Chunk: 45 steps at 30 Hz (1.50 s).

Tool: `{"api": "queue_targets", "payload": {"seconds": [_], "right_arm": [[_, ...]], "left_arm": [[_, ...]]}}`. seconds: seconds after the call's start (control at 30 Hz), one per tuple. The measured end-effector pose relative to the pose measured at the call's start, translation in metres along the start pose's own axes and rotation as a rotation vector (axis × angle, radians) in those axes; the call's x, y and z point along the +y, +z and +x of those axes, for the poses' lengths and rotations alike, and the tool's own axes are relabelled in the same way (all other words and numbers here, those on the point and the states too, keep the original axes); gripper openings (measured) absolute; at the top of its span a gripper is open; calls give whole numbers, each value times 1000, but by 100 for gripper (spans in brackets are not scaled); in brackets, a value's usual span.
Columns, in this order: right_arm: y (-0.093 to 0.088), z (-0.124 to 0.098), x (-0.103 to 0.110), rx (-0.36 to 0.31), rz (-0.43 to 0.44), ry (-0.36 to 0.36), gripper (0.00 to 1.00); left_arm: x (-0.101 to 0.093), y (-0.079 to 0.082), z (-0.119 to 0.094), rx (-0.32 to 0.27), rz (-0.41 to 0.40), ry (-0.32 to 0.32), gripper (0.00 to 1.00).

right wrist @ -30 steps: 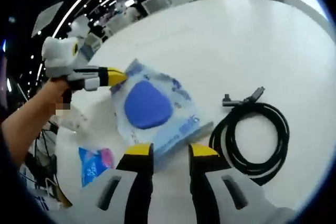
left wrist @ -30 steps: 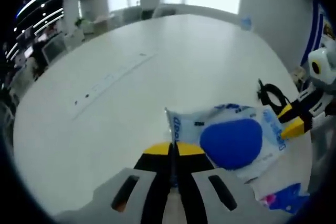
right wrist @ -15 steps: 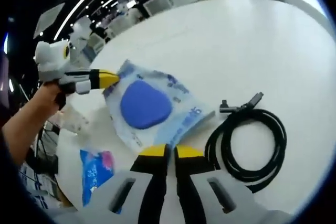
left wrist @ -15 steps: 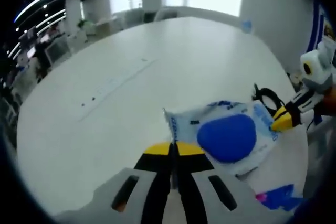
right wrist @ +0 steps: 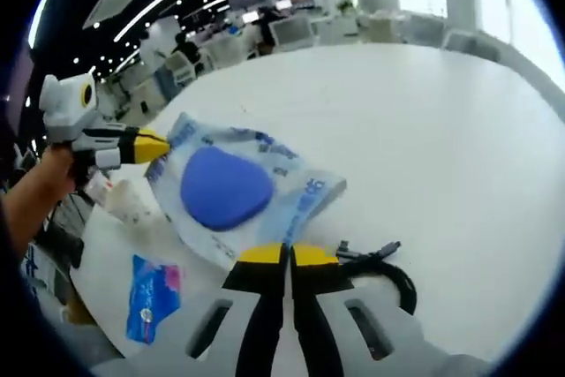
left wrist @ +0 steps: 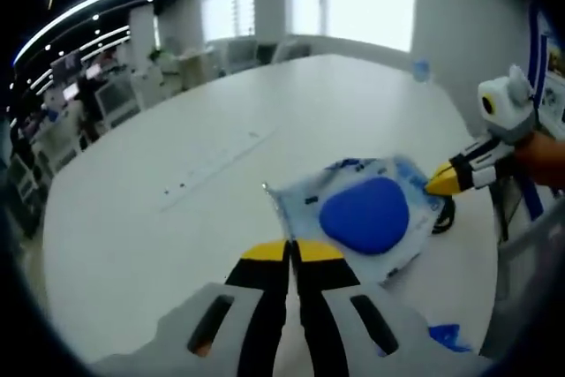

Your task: Arrange the tabletop items into an orderly group along one side of the table until the central work area is clear of visible clutter.

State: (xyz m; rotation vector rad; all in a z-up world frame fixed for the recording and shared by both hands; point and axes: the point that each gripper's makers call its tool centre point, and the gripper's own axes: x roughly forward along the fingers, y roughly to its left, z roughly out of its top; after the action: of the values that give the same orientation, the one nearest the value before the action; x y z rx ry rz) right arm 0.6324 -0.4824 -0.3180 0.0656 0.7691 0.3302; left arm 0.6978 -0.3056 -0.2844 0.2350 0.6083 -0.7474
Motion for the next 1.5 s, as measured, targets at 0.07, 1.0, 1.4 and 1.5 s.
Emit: {"api": "queue_targets", "payload": {"seconds": [0.07, 1.0, 1.4, 1.5], "right_arm": [[11, -4, -1, -12, -31, 10, 1], [1, 55, 19, 143, -260, 143, 1], [-15, 67, 20, 184, -243, 174, 2], [-18, 69, 20, 187, -231, 177, 2]], "left_arm": [[-3, -5, -12, -7, -30, 19, 0], [-8, -87, -18, 262, -107, 216, 0], [-5, -108, -8, 336, -76, 244, 0], [-5, -113, -6, 350, -70, 247, 0]]}}
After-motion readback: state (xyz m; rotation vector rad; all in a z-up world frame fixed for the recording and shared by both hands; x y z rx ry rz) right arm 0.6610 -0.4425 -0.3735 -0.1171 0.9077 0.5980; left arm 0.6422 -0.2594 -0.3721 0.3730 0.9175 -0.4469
